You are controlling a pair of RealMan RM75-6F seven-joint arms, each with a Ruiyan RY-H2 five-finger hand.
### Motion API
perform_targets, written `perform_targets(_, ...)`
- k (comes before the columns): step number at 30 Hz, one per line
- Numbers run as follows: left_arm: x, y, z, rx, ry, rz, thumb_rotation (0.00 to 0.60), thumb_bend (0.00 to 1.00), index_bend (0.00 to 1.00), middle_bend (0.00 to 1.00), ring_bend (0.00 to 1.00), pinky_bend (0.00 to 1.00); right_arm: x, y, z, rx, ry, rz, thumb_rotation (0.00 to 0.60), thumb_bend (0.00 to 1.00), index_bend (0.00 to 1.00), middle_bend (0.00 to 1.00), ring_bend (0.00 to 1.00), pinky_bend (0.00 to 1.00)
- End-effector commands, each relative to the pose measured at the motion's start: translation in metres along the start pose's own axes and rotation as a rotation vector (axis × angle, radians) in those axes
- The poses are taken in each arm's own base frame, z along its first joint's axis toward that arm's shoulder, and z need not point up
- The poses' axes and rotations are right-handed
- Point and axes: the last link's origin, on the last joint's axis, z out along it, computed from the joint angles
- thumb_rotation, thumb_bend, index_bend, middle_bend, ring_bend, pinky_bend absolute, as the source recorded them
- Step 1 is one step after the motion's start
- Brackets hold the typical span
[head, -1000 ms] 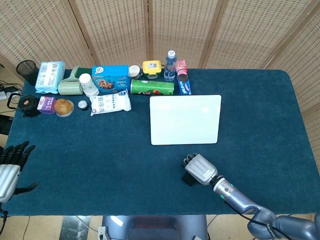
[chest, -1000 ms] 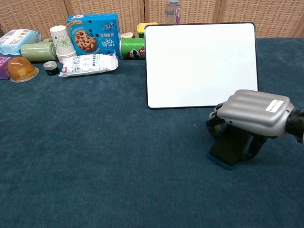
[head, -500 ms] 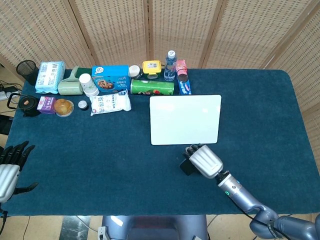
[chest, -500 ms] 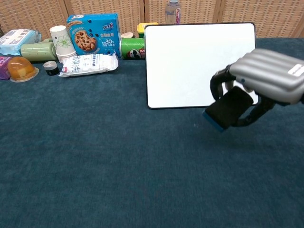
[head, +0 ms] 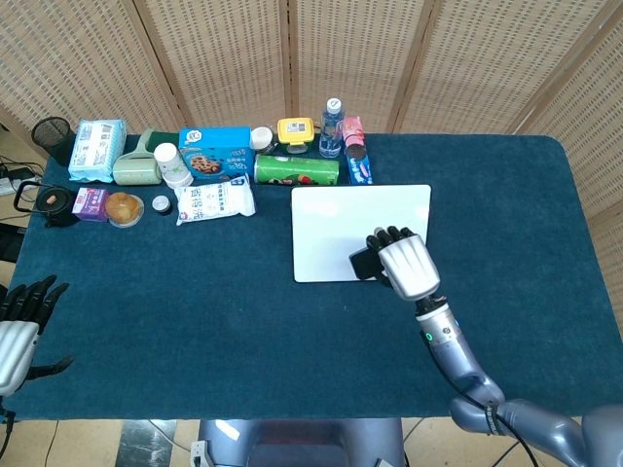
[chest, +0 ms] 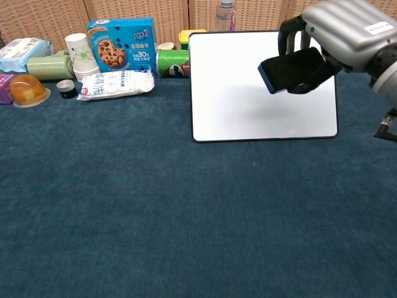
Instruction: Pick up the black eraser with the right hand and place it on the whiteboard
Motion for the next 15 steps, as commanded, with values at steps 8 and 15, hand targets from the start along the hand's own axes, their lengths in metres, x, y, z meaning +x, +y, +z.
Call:
perform_targets(8, 0.002, -0.002, 0.001, 0.003, 0.001, -0.009, 0.600, 0.07, 0.00, 0.00, 0.00, 0.00, -0.015, -0.019, 0.038, -0.146, -0.018, -0.087, 0.600, 0.24, 0.62, 0.60, 0.55, 0.63)
perform_targets(15, 0.005, -0.005, 0.000, 0.003, 0.004, -0.024, 0.600, 0.07, 0.00, 0.00, 0.00, 0.00, -0.019, -0.016, 0.046, -0.195, -0.007, -0.106, 0.600, 0.24, 0.62, 0.60, 0.55, 0.63)
